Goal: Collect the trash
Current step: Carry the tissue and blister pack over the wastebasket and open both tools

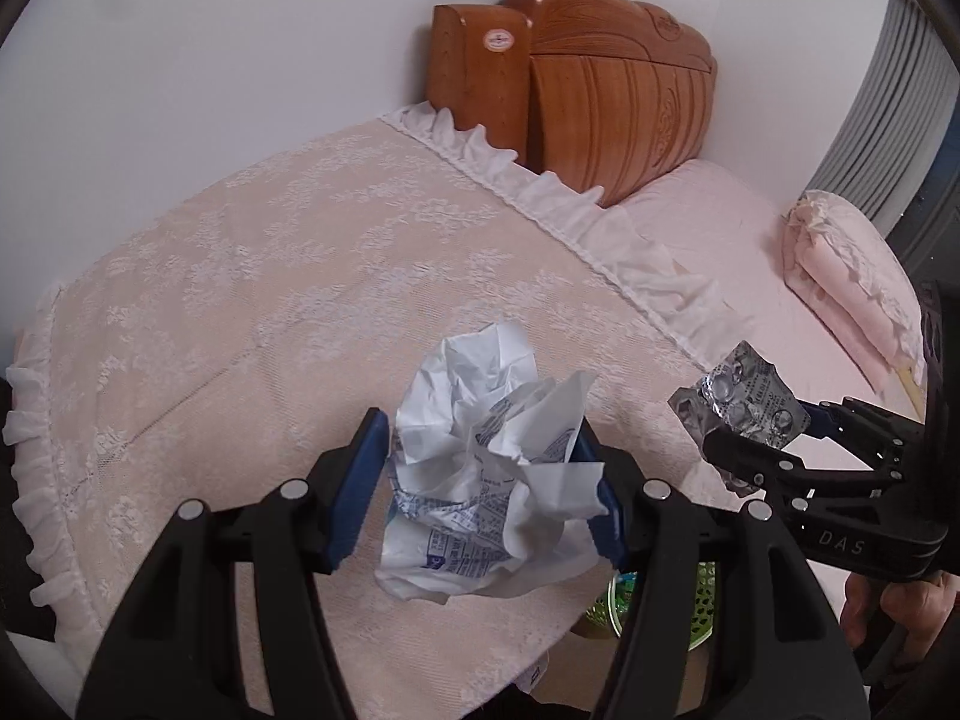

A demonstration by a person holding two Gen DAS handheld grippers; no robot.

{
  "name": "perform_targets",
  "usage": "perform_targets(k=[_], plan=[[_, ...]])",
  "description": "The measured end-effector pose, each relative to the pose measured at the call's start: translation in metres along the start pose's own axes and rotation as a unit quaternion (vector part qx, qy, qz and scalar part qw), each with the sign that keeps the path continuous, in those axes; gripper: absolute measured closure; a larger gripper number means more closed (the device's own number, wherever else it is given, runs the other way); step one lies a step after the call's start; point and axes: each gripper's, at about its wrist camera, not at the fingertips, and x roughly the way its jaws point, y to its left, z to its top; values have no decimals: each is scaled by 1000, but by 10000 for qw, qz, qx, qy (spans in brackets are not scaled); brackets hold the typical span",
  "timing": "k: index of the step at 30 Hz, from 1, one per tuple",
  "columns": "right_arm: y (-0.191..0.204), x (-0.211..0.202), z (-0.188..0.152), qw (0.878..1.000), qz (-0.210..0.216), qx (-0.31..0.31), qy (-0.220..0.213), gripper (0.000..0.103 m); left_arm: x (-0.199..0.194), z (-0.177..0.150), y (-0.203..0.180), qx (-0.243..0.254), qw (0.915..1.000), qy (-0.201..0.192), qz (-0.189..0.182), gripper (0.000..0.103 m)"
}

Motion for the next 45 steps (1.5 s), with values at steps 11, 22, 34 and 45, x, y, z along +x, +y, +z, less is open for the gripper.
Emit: perform_targets(k=[11,22,34,45], plan=[[-71,-84,-107,9964,-467,649,-299,34,-22,-46,-123,1061,9928,134,-535,45],[-147,-153,-225,9729,-1173,1944,-443,33,46,-125,-270,2496,9494,1177,-1500,45],[-177,-167,-266,9609,-1336,2350,-596,32,46,-142,-304,2858,9377,1293,-1497,15],[-192,-157,-264,9578,-1405,2472,-426,32,26,-126,-289,2549,9486,1098,-1524,8]])
